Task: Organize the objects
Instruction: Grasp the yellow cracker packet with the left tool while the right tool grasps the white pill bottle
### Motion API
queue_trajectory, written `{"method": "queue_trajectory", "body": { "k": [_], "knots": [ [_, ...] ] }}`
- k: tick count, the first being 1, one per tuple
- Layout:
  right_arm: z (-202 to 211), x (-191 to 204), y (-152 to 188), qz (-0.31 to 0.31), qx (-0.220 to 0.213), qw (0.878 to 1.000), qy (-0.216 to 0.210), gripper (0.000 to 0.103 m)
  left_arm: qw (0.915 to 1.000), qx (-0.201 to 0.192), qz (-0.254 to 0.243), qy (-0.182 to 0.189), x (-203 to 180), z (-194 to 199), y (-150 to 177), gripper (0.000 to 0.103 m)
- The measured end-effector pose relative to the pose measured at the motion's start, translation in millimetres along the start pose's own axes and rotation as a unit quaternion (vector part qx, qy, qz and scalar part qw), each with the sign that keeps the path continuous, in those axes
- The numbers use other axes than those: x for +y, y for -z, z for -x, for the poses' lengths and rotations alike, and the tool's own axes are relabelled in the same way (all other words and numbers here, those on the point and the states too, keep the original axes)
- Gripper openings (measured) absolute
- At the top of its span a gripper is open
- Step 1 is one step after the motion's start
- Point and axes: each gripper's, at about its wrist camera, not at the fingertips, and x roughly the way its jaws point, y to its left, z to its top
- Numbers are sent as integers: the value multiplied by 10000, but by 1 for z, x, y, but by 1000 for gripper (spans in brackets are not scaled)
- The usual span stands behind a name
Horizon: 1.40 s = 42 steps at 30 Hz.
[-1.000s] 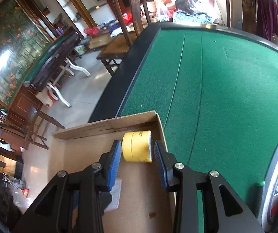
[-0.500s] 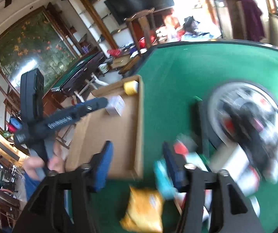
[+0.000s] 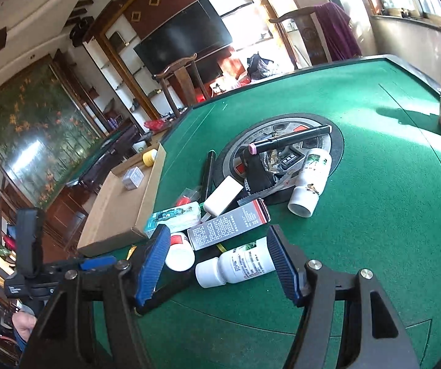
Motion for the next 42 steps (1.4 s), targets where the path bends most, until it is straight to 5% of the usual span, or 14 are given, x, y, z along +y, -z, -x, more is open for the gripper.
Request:
{"method": "queue_trajectory", "body": {
  "k": [2,9,12,17,27,34,38,42],
  "knots": [
    [4,-4,3,6,-18,10000,-69,65,9993,197,82,-320,-8,-14,0,55],
    [6,-4,10,9,157,9992,-378,65,9979,234,134,-586,-29,-37,-11,64],
    [6,-5,13,1,189,9993,-331,65,9954,33,-207,-936,-37,-46,-12,64],
    [-1,-10,15,-37,307,9995,39,71,9950,-259,-539,-798,-29,-40,-4,48],
    [-46,-10,7,239,666,9941,819,71,9939,-585,-817,-458,-4,-32,2,48],
    [-64,-25,11,-46,1438,9896,74,72,9952,-598,-727,-284,0,-30,2,48],
    [-32,-1,35,688,2210,9695,-805,72,9953,-599,-709,-266,1,-29,2,48],
    [-3,24,47,2155,1922,9574,95,73,9951,-589,-725,-310,-1,-30,2,48]
  ]
}}
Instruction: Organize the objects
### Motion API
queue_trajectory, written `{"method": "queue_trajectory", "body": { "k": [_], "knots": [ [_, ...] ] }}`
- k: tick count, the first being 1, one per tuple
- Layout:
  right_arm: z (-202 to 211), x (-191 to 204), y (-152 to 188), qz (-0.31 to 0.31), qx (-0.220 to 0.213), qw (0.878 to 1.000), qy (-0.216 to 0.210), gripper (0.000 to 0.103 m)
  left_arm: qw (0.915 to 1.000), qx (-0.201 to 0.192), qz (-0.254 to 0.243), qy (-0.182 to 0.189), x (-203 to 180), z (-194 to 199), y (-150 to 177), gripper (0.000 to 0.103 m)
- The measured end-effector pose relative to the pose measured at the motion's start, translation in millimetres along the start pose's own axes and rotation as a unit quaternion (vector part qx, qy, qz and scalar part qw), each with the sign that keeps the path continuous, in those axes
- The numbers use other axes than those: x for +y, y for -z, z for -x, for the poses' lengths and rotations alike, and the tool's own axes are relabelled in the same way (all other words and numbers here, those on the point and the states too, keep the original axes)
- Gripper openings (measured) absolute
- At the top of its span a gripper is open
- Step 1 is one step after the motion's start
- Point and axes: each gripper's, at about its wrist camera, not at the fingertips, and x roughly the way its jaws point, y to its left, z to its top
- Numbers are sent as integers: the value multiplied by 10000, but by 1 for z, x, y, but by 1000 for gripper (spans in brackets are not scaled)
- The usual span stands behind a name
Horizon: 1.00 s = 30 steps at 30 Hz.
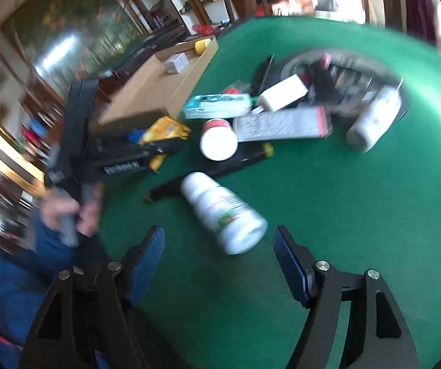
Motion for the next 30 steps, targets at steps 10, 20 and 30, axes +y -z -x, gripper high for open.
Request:
{"method": "queue_trajectory", "body": {
  "k": [10,20,30],
  "knots": [
    [-38,22,-23,703,180,9971,236,70,10000,28,-28,-66,-3,-1,0,48],
    [-47,21,-4,371,186,9981,464,33,9999,-37,119,98,4,2,1,46],
    [-23,12,-1,-168,-205,9991,334,34,9992,-295,55,281,-2,18,4,46]
  ]
}}
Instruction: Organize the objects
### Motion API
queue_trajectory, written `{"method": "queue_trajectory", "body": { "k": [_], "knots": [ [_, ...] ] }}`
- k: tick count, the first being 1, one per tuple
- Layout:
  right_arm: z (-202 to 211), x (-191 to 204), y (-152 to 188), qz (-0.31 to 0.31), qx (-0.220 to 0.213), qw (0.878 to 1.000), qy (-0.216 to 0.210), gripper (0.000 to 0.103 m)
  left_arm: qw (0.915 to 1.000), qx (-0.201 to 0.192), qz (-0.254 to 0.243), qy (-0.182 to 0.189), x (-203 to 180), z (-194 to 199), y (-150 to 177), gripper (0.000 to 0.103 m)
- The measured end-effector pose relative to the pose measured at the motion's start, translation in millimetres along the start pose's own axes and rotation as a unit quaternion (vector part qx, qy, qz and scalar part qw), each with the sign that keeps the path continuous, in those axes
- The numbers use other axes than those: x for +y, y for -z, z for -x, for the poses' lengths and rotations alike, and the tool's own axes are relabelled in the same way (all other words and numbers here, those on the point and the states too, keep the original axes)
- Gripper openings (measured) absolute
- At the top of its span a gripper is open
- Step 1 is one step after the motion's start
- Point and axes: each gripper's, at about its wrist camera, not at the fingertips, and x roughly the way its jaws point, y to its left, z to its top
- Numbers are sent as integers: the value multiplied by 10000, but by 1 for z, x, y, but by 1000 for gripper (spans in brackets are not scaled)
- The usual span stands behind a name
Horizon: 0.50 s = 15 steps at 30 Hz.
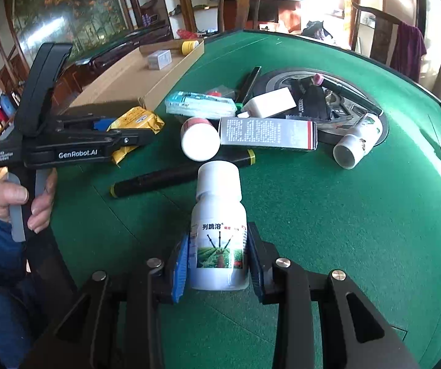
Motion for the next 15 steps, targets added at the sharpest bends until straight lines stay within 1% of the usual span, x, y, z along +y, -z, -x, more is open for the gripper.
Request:
{"method": "queue_trajectory", "body": {
  "k": [2,7,15],
  "knots": [
    [2,0,-2,-77,-21,10000,-31,34,10000,-39,33,55,1,5,1,46],
    [5,7,-10,-144,-106,9998,-86,34,9998,-159,137,-14,9,15,4,46],
    [-3,29,-22,-101,-130,9996,-243,34,9978,-453,200,-435,21,33,11,46]
  ]
}}
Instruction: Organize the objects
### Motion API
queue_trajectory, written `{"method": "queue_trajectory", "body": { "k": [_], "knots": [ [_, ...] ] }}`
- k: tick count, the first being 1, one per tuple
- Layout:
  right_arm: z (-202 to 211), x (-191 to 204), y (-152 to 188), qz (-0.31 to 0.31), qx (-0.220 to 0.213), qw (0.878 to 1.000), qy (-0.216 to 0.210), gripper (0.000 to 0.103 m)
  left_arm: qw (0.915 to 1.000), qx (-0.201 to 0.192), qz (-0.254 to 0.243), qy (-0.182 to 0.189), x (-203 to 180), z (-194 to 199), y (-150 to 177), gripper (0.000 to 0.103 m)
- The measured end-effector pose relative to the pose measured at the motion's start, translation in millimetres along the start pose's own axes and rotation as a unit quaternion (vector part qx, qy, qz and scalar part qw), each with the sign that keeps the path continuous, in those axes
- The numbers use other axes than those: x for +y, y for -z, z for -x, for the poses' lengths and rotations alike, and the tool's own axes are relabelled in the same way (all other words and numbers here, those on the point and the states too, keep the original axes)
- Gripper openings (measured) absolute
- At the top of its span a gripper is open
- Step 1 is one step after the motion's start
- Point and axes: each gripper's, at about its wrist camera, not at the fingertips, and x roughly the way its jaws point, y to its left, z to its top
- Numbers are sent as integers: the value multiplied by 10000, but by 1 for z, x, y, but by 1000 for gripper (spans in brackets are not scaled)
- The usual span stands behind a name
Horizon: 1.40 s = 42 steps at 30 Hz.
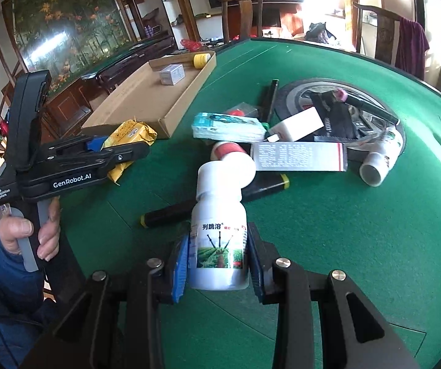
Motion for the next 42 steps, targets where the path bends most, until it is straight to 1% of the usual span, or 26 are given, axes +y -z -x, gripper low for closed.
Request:
{"method": "queue_trajectory", "body": {
  "k": [7,22,30,37,42],
  "knots": [
    [-4,18,-8,129,16,9999,5,34,9997,-196,41,-153,11,14,2,46],
    [-13,49,-31,324,66,9995,-4,34,9987,-382,181,-297,31,32,1,46],
    [-23,68,-49,434,95,9989,-150,34,9971,-507,310,-468,48,45,-1,46],
    [-32,84,-67,506,75,9984,-253,34,9949,-619,540,-585,75,56,-6,46],
    [-41,93,-81,470,25,9984,-328,34,9923,-651,808,-671,98,57,-10,46]
  ]
}}
